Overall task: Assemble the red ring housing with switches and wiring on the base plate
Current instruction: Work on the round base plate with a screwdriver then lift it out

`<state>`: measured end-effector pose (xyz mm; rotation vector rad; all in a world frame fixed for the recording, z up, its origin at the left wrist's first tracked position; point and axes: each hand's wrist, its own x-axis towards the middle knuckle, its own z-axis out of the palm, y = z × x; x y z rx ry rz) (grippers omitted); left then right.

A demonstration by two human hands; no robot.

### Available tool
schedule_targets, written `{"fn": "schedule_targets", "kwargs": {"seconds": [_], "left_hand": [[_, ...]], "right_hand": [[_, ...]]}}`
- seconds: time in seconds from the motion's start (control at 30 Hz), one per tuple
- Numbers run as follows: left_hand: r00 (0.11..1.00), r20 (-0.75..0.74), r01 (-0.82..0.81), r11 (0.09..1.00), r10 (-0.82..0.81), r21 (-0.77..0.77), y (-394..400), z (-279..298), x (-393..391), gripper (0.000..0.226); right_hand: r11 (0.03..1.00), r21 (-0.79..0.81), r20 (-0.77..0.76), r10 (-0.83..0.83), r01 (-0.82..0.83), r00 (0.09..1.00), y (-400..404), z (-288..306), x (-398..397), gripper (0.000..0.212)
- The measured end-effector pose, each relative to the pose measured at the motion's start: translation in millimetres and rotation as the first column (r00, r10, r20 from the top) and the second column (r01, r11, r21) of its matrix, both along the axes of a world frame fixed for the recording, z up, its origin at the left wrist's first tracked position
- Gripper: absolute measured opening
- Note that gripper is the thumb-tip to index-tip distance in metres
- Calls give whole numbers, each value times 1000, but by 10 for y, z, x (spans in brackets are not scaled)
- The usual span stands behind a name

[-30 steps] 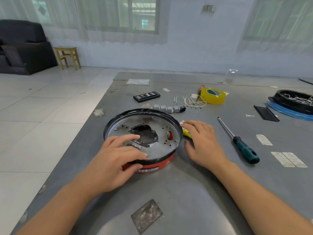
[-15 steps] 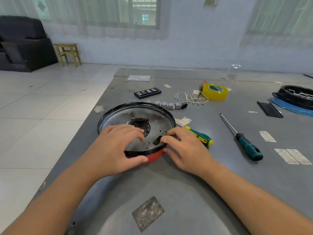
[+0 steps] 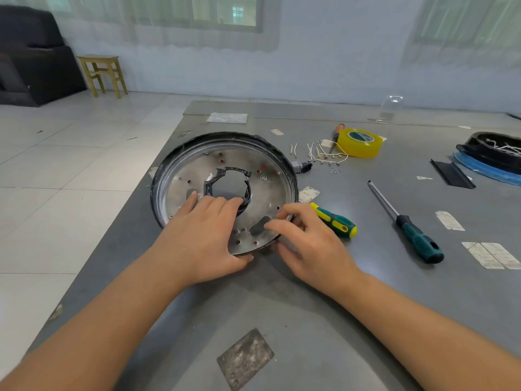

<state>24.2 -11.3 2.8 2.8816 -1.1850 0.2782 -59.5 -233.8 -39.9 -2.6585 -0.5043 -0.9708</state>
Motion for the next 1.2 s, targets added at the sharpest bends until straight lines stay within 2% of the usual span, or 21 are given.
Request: {"fn": "schedule_targets", "kwargs": {"seconds": [0.07,0.1,0.13,0.2,0.27,0.3,0.33,0.4,0.53,0.9,1.2], "left_hand": [[998,63,14,999,-11,-41,25,-25,-9,100],[995,96,25,998,-19,-59,27,-46,-14,100],[992,127,39,996,-28,-86,25,-74,-17,99],[985,168,64,987,-39,-147,14,-127,-23,95],[984,174,68,981,-36,-183,6,-166,-25,93],[984,175,70,978,-35,-198,3,-182,-26,93],[984,177,73,974,-35,-214,3,-200,-28,92],[982,184,82,965,-36,-251,-1,-221,-34,91],[986,168,52,960,-5,-277,5,-220,-31,89],[991,132,7,946,38,-323,-52,-186,-105,90],[992,115,-13,942,55,-336,-59,-196,-109,93]], "right_hand": [[963,263,-11,-51,52,999,12,-14,-21,57],[901,427,-33,-73,80,997,25,-25,-32,66],[798,592,-86,-79,115,993,54,-31,-40,70],[495,838,-244,-34,228,969,149,-18,-29,62],[112,943,-327,130,314,936,207,-10,58,45],[-75,942,-301,251,329,920,220,2,113,37],[-204,916,-258,359,346,897,236,26,161,32],[-314,859,-207,509,404,836,280,68,214,32],[-337,806,-179,645,487,743,382,69,248,44],[-293,825,-219,623,483,751,454,91,243,55],[-258,824,-252,632,505,733,461,97,247,55]]}}
